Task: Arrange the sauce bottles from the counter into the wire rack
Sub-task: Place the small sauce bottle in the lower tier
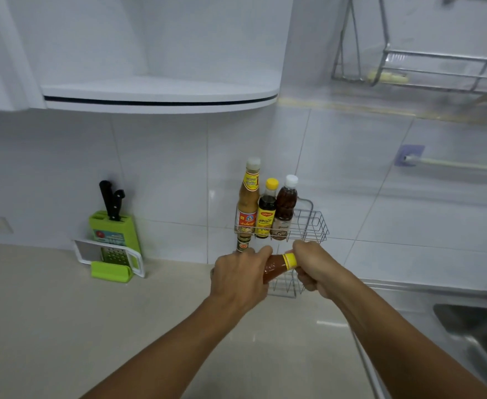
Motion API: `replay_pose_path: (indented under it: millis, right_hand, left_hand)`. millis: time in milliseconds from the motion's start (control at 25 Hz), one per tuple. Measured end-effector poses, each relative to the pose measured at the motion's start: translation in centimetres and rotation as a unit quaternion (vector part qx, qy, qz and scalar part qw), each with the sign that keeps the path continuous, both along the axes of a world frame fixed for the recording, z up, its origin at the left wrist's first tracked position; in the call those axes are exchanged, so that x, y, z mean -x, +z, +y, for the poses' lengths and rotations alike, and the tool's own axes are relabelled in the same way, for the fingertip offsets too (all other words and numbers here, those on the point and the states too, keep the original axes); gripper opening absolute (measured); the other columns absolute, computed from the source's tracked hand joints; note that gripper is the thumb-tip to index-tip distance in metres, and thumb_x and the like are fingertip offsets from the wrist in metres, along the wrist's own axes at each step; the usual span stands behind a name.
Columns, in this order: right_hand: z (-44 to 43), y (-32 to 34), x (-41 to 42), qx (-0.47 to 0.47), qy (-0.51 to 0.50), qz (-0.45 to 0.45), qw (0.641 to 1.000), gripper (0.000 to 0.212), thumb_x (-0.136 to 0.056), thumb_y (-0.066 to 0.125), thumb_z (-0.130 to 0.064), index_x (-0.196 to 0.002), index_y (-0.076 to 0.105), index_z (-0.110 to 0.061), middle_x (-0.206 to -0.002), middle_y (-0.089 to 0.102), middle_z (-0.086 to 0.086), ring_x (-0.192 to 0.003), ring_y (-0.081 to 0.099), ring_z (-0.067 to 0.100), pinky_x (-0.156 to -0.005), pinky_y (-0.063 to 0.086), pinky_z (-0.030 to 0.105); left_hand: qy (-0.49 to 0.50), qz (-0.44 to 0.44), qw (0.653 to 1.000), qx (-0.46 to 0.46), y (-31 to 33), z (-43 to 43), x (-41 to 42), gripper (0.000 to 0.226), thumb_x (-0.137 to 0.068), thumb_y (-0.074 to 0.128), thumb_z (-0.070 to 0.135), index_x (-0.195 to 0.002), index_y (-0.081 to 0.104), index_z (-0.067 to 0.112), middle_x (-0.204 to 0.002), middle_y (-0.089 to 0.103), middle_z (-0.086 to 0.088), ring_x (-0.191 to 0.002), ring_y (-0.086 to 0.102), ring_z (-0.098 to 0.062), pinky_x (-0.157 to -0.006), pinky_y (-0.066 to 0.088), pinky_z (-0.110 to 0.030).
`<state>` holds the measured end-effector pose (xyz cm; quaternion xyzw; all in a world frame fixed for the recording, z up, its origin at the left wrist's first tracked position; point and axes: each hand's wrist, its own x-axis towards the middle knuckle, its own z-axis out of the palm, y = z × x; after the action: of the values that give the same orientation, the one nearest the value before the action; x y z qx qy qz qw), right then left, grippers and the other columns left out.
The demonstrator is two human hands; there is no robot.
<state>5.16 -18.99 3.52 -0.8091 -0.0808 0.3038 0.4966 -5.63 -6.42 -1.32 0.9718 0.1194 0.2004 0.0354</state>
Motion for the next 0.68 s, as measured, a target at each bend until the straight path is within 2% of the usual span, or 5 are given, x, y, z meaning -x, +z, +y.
replay_pose_path:
  millis: [80, 200, 360, 520, 680]
  right_hand:
    - [-0.5, -0.4, -0.4, -0.103, 0.026, 0.026, 0.994, 0.024, -0.098, 0.052, -0.034, -0.083, 0.048, -0.016, -0.048, 0.03, -0.002, -0.036, 0.026, 0.013, -0.038, 0.025, 0.02]
    - [-0.7, -2.3, -0.2, -0.183, 0.059, 0.013, 0.981, 0.045, -0.088, 0.064, -0.059, -0.088, 0.053, -0.015, -0.051, 0.034, 0.001, -0.039, 0.036, 0.018, -0.042, 0.033, 0.025]
    - [-0.6, -5.9, -0.8, -0.16, -0.021, -0.051, 0.986, 0.057, -0.099, 0.047, -0.057, -0.086, 0.058, -0.003, -0.046, 0.036, 0.0, -0.037, 0.034, 0.017, -0.039, 0.025, 0.023]
    - [-0.1, -9.5, -0.9, -0.197, -0.143, 0.014, 0.97, 0.045, -0.102, 0.045, -0.048, -0.069, 0.044, -0.016, -0.043, 0.031, 0.0, -0.036, 0.027, 0.016, -0.041, 0.021, 0.026]
    - [0.7, -11.6, -2.3, -0.184, -0.122, 0.033, 0.975, 0.048, -0.095, 0.061, -0.054, -0.082, 0.064, -0.008, -0.05, 0.052, 0.005, -0.04, 0.045, 0.016, -0.043, 0.035, 0.029]
  left_hand:
    - [-0.012, 0.065, 0.98, 0.187, 0.5, 0.8, -0.5, 0.055, -0.063, 0.076, 0.048, -0.11, 0.052, 0.037, -0.101, 0.07, 0.005, -0.087, 0.068, -0.021, -0.072, 0.056, -0.035]
    - [-0.048, 0.152, 0.867, 0.472, 0.1, 1.5, -1.4, 0.048, -0.054, 0.082, 0.045, -0.095, 0.059, 0.034, -0.084, 0.067, 0.008, -0.077, 0.069, -0.012, -0.071, 0.059, -0.035]
    - [-0.053, 0.172, 0.904, 0.389, -1.7, 1.4, -2.7, 0.056, -0.058, 0.08, 0.043, -0.108, 0.057, 0.035, -0.098, 0.067, 0.005, -0.087, 0.069, -0.018, -0.079, 0.063, -0.041]
    - [0.013, 0.051, 0.997, 0.063, -4.9, -0.2, -4.4, 0.051, -0.072, 0.078, 0.026, -0.114, 0.048, 0.028, -0.102, 0.068, -0.004, -0.088, 0.069, -0.03, -0.072, 0.058, -0.042]
    - [0.037, 0.048, 0.979, 0.192, -7.2, -0.9, -6.0, 0.048, -0.076, 0.076, 0.036, -0.111, 0.045, 0.025, -0.104, 0.07, -0.002, -0.091, 0.07, -0.027, -0.068, 0.054, -0.036]
